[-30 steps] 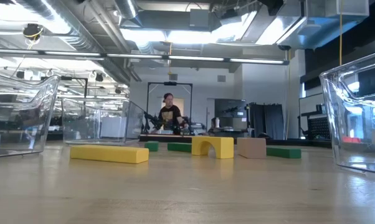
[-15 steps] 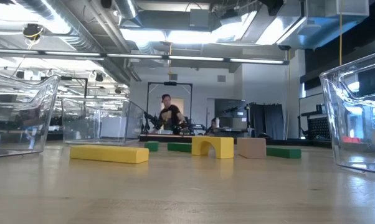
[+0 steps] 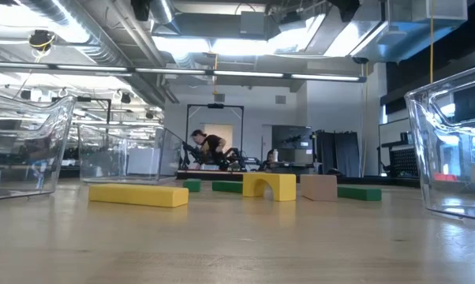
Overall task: Sort & place blocks by color
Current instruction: Put the bottom brown block into the bottom right transparent bin
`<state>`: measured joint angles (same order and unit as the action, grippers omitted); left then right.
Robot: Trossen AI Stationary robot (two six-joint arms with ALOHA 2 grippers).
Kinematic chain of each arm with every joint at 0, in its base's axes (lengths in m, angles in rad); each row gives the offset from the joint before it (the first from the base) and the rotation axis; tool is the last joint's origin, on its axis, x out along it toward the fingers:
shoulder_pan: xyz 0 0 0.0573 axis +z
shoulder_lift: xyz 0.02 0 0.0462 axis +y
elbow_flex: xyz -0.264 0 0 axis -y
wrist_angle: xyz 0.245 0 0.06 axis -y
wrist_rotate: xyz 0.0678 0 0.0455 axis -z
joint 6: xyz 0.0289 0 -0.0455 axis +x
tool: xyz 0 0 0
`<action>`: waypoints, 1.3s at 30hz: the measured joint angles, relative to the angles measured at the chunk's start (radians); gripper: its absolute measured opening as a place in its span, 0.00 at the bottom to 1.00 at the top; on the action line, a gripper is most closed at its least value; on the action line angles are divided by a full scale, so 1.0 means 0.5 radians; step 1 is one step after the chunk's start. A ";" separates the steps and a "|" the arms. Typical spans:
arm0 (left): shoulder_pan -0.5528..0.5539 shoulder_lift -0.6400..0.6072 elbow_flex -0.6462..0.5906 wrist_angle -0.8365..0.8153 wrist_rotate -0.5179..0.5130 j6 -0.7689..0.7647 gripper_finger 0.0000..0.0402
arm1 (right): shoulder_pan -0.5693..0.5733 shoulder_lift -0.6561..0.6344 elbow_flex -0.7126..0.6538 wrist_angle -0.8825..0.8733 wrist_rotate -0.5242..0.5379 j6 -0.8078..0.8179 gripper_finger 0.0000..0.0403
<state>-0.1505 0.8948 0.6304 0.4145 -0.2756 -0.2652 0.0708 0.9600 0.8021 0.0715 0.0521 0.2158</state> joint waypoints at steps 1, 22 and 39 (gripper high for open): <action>0.000 0.000 0.000 0.001 -0.001 0.020 0.56 | 0.000 0.000 0.000 -0.001 0.006 0.061 0.73; -0.001 0.000 0.002 -0.002 -0.138 0.133 0.56 | 0.037 1.014 0.596 -1.800 -0.046 1.882 0.73; 0.005 -0.011 0.002 0.027 -0.271 0.518 0.56 | 0.144 1.679 0.598 -1.283 -0.027 2.504 0.73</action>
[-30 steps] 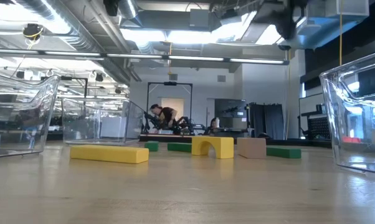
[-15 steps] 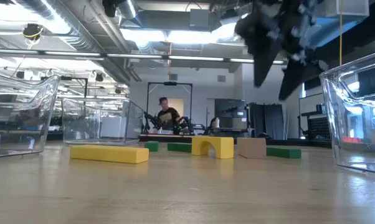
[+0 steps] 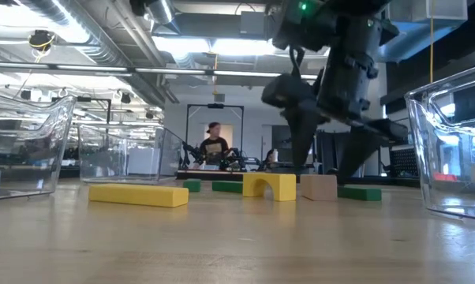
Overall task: Sort & place blocks by color
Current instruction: Put the bottom brown block into the bottom right transparent bin
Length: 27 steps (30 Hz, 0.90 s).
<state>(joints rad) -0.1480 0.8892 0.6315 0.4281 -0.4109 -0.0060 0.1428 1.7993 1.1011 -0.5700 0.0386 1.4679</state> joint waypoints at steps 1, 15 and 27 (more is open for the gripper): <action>0.000 -0.003 0.001 0.011 -0.001 0.010 0.56 | 0.005 0.020 0.000 0.012 0.017 0.005 0.73; 0.000 -0.003 0.003 0.032 -0.119 0.089 0.56 | 0.010 0.123 0.005 0.004 0.107 0.090 0.66; -0.003 -0.003 0.002 0.091 -0.119 0.083 0.56 | 0.010 -0.009 -0.005 -0.115 -0.022 -0.691 0.32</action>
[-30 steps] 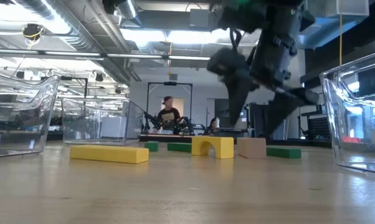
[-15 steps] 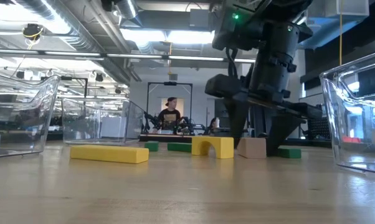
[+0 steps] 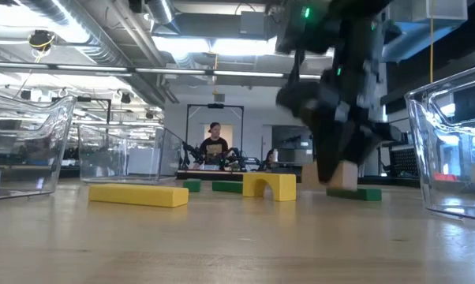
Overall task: Sort & place blocks by color
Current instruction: Put the bottom brown block into the bottom right transparent bin
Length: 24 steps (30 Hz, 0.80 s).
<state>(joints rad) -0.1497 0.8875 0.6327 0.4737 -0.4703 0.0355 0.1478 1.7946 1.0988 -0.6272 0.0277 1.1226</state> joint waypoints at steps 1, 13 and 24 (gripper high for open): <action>0.000 0.000 0.000 0.000 -0.001 -0.008 0.56 | 0.000 -0.045 0.000 -0.006 0.000 -0.095 0.32; -0.003 0.001 -0.002 -0.026 0.173 -0.379 0.56 | -0.001 -0.959 -0.626 0.789 0.101 -0.629 0.32; -0.003 0.005 -0.002 -0.018 0.334 -0.779 0.56 | -0.002 -1.227 -0.918 1.970 0.015 -0.949 0.32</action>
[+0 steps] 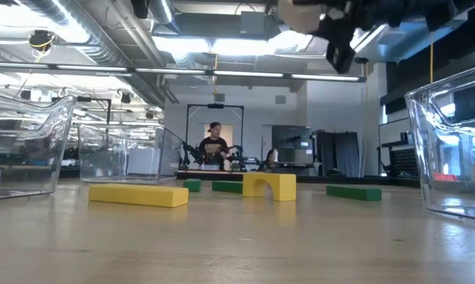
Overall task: Sort & place blocks by color
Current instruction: Put the bottom brown block into the bottom right transparent bin
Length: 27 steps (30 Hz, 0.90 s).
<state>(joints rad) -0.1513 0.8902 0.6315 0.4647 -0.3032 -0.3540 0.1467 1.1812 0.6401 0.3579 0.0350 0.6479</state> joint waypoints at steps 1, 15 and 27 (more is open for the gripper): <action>0.000 0.011 0.000 0.008 -0.003 -0.028 0.56 | 0.000 0.004 0.020 0.005 -0.011 -0.040 0.32; -0.045 0.205 0.000 0.012 0.002 -0.127 0.56 | -0.001 0.006 0.099 0.014 -0.021 -0.098 0.32; -0.047 0.894 0.513 -0.015 0.090 0.248 0.56 | 0.003 0.264 0.355 0.009 0.015 -0.273 0.32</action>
<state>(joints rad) -0.1745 1.3372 0.8882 0.4573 -0.2581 -0.2298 0.1482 1.3135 0.8178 0.3626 0.0425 0.5112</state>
